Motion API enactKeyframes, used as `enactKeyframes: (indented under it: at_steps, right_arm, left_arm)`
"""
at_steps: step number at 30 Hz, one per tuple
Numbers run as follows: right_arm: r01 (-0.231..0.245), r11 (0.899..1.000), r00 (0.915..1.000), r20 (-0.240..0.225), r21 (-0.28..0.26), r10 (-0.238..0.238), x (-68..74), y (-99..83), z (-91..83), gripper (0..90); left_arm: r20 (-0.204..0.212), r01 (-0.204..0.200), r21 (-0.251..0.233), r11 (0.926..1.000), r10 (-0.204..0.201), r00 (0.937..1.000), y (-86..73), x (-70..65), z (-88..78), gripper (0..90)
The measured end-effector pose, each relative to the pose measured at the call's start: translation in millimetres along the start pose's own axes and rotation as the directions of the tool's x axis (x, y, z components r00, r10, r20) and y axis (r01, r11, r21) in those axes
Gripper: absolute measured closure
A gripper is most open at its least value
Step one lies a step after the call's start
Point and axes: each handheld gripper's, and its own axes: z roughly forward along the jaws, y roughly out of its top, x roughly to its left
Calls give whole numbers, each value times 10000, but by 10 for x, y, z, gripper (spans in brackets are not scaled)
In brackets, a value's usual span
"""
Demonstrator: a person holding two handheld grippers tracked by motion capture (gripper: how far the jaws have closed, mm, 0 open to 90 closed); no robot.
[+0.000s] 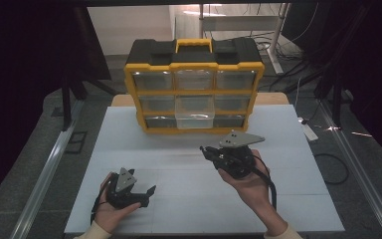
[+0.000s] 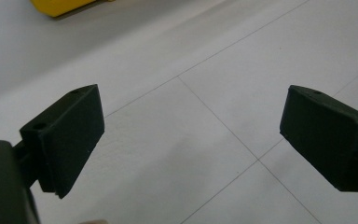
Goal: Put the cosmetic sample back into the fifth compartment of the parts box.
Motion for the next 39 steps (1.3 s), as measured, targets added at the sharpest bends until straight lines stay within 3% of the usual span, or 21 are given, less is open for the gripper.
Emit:
enactKeyframes:
  at_steps: [10,25,39]
  right_arm:
    - [-215,9997,9997,-82,-91,214,-103,90,115,814]
    - [-443,9989,9990,-16,-131,443,-244,242,131,813]
    - [-373,9983,9992,128,-442,379,-352,436,171,814]
  left_arm:
    - [49,1,56,10000,-1,10000,-5,7,6,67]
    - [28,-14,54,10000,14,10000,-2,-4,10,67]
    - [51,7,24,10000,-8,10000,-1,-1,6,67]
